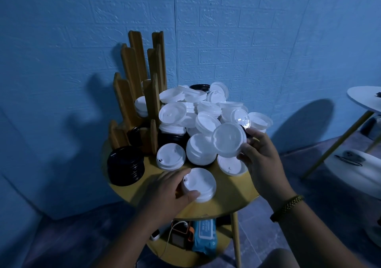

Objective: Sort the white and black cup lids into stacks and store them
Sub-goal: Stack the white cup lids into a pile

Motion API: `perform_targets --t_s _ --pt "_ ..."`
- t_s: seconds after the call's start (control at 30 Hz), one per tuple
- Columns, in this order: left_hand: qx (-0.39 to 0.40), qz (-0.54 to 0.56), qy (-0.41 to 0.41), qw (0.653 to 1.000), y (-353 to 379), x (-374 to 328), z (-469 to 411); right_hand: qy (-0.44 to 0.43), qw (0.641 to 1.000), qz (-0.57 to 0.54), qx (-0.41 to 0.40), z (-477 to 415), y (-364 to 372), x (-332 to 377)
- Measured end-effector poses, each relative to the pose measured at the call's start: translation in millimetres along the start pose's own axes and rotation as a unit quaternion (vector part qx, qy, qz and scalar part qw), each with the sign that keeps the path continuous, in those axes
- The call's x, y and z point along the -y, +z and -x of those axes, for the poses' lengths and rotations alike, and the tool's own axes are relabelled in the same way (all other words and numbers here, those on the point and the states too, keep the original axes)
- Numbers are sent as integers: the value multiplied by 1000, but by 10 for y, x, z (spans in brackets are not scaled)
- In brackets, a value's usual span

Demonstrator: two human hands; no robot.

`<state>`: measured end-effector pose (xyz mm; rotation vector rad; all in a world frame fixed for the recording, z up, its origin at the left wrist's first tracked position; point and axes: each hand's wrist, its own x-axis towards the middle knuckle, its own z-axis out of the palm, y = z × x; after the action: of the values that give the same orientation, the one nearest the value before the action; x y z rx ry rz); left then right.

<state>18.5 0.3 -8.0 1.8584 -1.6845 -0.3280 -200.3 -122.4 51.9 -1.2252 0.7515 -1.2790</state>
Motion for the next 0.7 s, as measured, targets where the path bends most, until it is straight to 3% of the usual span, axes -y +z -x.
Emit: perform_targets --t_s 0.17,0.37,0.53,0.7 --pt "4 10 -5 1000 -9 10 0 132 982 -127 55 402 -8 -57" --pt "29 39 -5 999 -57 -14 41 243 959 -25 143 706 20 -71" --pt "44 11 14 999 -106 -57 58 210 937 196 200 649 56 -14" --pt "55 -26 18 998 -118 -63 64 88 891 387 223 647 137 -40"
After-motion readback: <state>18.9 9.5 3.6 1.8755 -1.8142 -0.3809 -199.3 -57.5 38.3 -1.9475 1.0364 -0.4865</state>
